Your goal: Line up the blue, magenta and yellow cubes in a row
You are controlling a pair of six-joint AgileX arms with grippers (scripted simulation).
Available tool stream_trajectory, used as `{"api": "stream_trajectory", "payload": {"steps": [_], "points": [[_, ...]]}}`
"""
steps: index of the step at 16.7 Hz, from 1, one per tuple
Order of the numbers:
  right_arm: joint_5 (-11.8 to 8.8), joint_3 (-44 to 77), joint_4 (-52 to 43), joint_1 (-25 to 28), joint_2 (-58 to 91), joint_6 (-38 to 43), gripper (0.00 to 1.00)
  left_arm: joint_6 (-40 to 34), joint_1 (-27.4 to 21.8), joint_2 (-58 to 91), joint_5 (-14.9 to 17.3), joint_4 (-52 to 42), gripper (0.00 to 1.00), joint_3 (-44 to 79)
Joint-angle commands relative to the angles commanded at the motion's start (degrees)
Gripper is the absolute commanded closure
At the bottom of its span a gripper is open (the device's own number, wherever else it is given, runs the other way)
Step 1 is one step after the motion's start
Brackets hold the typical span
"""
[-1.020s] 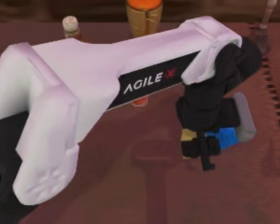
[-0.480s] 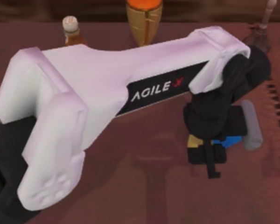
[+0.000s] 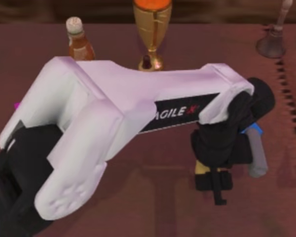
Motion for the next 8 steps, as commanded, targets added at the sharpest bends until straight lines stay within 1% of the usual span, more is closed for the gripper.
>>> {"api": "stream_trajectory", "payload": {"steps": [2, 8], "points": [[0.0, 0.0, 0.0, 0.0, 0.0, 0.0, 0.00, 0.0, 0.0, 0.0, 0.0, 0.0, 1.00, 0.0], [0.0, 0.0, 0.0, 0.0, 0.0, 0.0, 0.00, 0.0, 0.0, 0.0, 0.0, 0.0, 0.55, 0.0]]}}
